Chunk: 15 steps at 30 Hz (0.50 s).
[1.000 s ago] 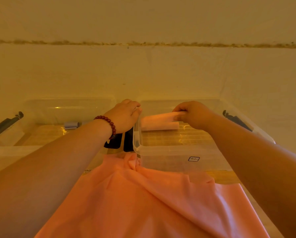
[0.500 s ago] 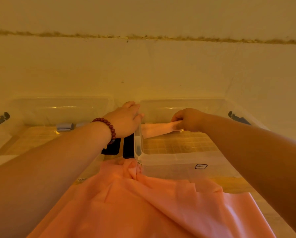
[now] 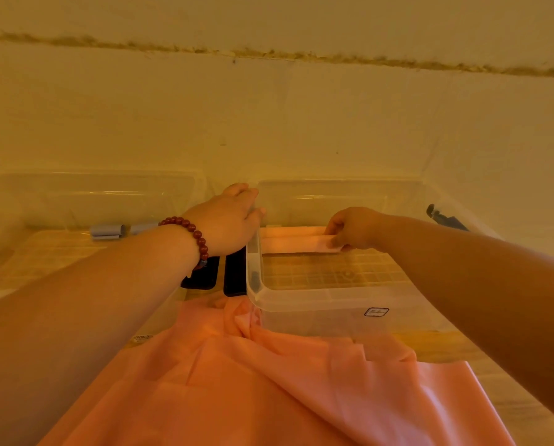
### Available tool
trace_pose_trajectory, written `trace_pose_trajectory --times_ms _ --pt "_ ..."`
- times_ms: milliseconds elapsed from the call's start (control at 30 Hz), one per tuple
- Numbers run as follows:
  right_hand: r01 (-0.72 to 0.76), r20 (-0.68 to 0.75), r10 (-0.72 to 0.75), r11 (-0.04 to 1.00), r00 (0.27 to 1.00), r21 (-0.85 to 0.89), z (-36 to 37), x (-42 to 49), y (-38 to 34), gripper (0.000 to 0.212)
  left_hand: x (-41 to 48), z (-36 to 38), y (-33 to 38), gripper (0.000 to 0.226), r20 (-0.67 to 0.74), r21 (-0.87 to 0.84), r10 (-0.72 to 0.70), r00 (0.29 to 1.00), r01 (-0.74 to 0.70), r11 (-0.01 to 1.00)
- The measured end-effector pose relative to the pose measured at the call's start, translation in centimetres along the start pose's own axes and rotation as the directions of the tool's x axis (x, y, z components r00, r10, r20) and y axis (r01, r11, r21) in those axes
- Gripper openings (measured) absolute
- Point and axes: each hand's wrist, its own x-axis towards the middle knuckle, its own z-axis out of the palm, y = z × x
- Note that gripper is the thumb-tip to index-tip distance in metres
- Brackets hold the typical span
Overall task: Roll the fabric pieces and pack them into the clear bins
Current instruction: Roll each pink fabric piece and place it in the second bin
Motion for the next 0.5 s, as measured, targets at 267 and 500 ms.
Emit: trace_pose_trajectory --times_ms 267,500 --pt "0.015 -0.013 -0.016 0.995 1.000 -0.100 -0.10 0.12 0.11 0.035 -0.12 0.03 0.05 0.056 0.004 0.002 -0.002 1.000 0.002 1.000" --pt "0.022 -0.033 -0.026 0.992 0.999 -0.121 -0.23 0.21 0.38 0.033 -0.12 -0.01 -0.01 0.056 0.002 0.008 -0.004 1.000 0.004 1.000"
